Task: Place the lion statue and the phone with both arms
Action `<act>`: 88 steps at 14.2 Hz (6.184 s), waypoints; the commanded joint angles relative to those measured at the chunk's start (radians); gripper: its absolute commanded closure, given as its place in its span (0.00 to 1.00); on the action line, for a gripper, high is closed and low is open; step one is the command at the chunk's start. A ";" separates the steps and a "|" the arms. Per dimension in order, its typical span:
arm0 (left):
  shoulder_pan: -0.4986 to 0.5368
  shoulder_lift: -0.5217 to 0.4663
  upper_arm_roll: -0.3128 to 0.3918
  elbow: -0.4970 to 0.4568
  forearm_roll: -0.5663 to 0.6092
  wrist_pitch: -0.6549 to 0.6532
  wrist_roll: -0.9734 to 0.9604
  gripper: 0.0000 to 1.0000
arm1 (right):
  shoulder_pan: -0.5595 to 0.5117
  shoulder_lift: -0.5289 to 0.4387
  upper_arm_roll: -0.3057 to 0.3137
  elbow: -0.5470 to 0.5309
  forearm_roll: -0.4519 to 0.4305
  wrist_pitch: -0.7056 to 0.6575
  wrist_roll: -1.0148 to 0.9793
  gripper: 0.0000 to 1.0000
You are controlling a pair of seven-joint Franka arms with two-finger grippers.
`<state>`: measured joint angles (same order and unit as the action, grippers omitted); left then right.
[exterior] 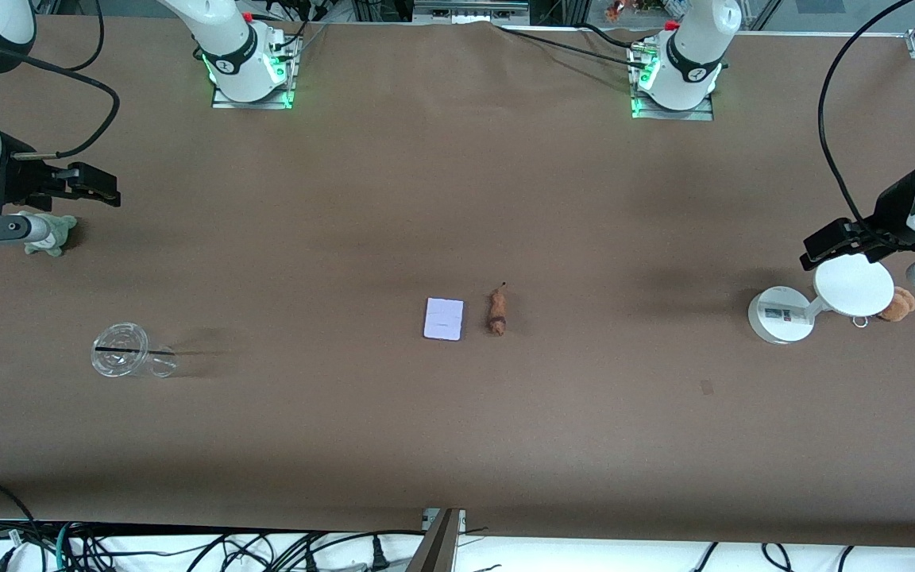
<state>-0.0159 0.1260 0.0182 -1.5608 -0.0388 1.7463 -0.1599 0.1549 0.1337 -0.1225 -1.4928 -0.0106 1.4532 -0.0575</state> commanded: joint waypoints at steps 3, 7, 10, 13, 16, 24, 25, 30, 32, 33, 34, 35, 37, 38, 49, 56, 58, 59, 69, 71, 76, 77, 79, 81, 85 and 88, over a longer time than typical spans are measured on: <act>-0.003 0.007 -0.003 0.021 -0.013 -0.024 -0.001 0.00 | 0.000 -0.008 0.000 -0.006 -0.002 -0.007 -0.002 0.00; -0.004 0.011 -0.003 0.024 -0.015 -0.024 -0.009 0.00 | 0.000 -0.006 0.000 -0.006 -0.002 -0.007 -0.002 0.00; -0.004 0.014 -0.003 0.024 -0.015 -0.024 0.003 0.00 | 0.000 -0.006 0.000 -0.006 -0.002 -0.007 -0.002 0.00; -0.006 0.012 -0.003 0.018 -0.010 -0.027 0.005 0.00 | 0.000 -0.006 0.000 -0.007 -0.002 -0.007 -0.001 0.00; -0.003 0.011 -0.003 0.005 -0.009 -0.033 0.010 0.00 | 0.000 -0.006 0.000 -0.007 -0.002 -0.007 -0.002 0.00; -0.003 0.011 -0.003 0.002 -0.009 -0.031 0.010 0.00 | 0.000 -0.006 -0.002 -0.006 -0.002 -0.007 -0.002 0.00; -0.003 0.011 -0.003 -0.001 -0.007 -0.031 0.010 0.00 | 0.000 -0.006 0.000 -0.006 -0.002 -0.005 -0.001 0.00; -0.003 0.011 -0.003 -0.007 -0.006 -0.031 0.010 0.00 | 0.000 -0.006 -0.002 -0.006 0.000 -0.007 -0.001 0.00; -0.003 0.011 -0.003 -0.007 -0.006 -0.031 0.010 0.00 | 0.000 -0.006 -0.002 -0.006 0.000 -0.004 -0.001 0.00; -0.003 0.011 -0.003 -0.007 -0.006 -0.030 0.010 0.00 | 0.000 -0.006 -0.002 -0.006 0.000 -0.002 -0.001 0.00; -0.003 0.011 -0.003 -0.008 -0.006 -0.030 0.010 0.00 | 0.000 -0.006 -0.002 -0.006 0.000 -0.001 -0.001 0.00; -0.004 0.011 -0.003 -0.018 -0.006 -0.025 0.010 0.00 | 0.000 -0.006 -0.002 -0.006 -0.002 0.001 -0.002 0.00; -0.004 0.014 -0.014 -0.036 -0.006 -0.016 0.010 0.00 | 0.000 -0.006 -0.002 -0.006 0.000 0.001 -0.001 0.00; -0.007 0.015 -0.017 -0.051 -0.006 0.002 0.010 0.00 | 0.000 -0.006 -0.002 -0.006 0.000 0.001 -0.001 0.00; -0.058 0.256 -0.236 -0.071 -0.047 0.258 -0.223 0.00 | -0.003 -0.006 -0.002 -0.006 0.001 0.003 -0.002 0.00; -0.252 0.472 -0.234 0.056 -0.035 0.292 -0.453 0.00 | 0.000 -0.006 -0.002 -0.006 0.001 -0.004 -0.001 0.00; -0.318 0.523 -0.231 0.057 -0.033 0.294 -0.510 0.00 | 0.000 -0.006 -0.002 -0.006 0.001 -0.007 -0.001 0.00; -0.350 0.552 -0.227 0.062 -0.035 0.303 -0.532 0.00 | 0.002 -0.006 -0.002 -0.007 0.001 -0.008 -0.001 0.00; -0.443 0.779 -0.216 0.260 -0.035 0.463 -0.708 0.00 | 0.002 0.009 0.000 -0.004 0.009 0.006 -0.002 0.00; -0.450 0.787 -0.199 0.266 -0.035 0.463 -0.710 0.00 | 0.003 0.049 0.001 0.023 0.006 0.004 -0.004 0.00; -0.447 0.785 -0.195 0.268 -0.035 0.463 -0.708 0.23 | 0.009 0.067 0.001 0.029 0.009 0.036 0.001 0.00; -0.447 0.785 -0.195 0.268 -0.035 0.463 -0.708 0.31 | 0.011 0.084 0.003 0.028 0.009 0.050 -0.001 0.00; -0.447 0.785 -0.193 0.266 -0.033 0.463 -0.707 0.44 | 0.017 0.104 0.001 0.025 0.011 0.049 -0.001 0.00; -0.449 0.784 -0.188 0.265 -0.009 0.463 -0.705 0.61 | 0.020 0.130 0.001 0.025 0.009 0.049 -0.002 0.00; -0.437 0.767 -0.184 0.252 0.082 0.438 -0.717 0.96 | 0.070 0.158 0.001 0.028 0.009 0.084 0.028 0.00; -0.395 0.692 -0.132 0.255 0.086 0.261 -0.716 1.00 | 0.138 0.213 0.001 0.029 0.009 0.194 0.204 0.00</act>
<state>-0.4421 0.8856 -0.1453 -1.3030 0.0260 2.1296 -0.8656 0.2523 0.3019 -0.1176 -1.4860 -0.0083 1.6010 0.0412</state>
